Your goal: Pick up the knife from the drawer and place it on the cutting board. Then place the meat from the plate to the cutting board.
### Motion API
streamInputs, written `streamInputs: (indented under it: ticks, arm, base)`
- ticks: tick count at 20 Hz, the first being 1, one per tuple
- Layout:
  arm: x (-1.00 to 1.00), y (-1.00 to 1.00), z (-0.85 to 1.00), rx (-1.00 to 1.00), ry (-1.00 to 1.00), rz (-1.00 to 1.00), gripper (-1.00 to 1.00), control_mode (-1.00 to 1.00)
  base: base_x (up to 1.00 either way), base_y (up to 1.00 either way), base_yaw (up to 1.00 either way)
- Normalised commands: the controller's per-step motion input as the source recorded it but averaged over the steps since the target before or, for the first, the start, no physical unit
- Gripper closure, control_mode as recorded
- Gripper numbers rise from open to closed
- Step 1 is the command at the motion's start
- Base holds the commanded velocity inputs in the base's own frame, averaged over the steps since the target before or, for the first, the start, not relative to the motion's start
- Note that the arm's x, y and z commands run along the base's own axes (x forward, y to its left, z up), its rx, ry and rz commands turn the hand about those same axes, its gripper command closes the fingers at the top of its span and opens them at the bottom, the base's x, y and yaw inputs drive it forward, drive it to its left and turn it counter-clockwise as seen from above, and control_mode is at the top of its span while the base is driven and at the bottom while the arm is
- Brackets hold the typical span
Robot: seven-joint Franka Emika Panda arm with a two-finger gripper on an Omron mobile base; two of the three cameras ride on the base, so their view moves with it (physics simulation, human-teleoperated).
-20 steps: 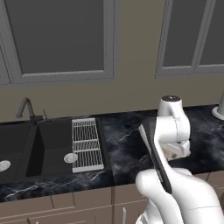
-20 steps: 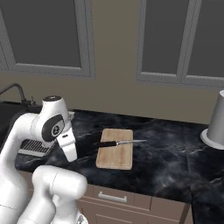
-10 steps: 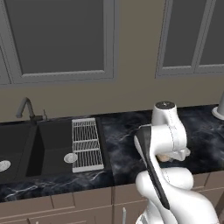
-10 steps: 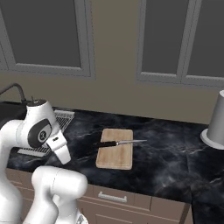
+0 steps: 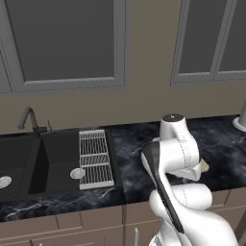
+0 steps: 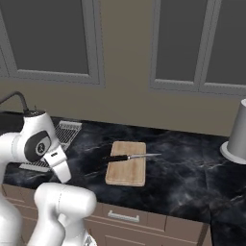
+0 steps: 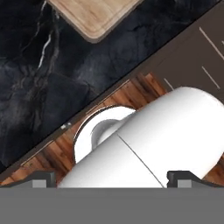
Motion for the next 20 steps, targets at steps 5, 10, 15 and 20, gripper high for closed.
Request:
streamInputs:
  ticks: [5,10,15,20]
  arm:
    - [-0.45,0.65,-0.39,-0.09,0.02,0.00,-1.00,-1.00]
    - [-0.39,0.84,-0.29,-0.10,0.01,0.00,-1.00,-1.00]
    - [-0.24,0.53,-0.10,-0.04,0.01,0.00,-1.00,-1.00]
    - [0.53,-0.06,0.12,0.02,0.04,0.00,-1.00,-1.00]
  base:
    - [0.00,0.00,0.00]
    - [0.00,0.00,0.00]
    - [0.00,0.00,0.00]
    - [0.00,0.00,0.00]
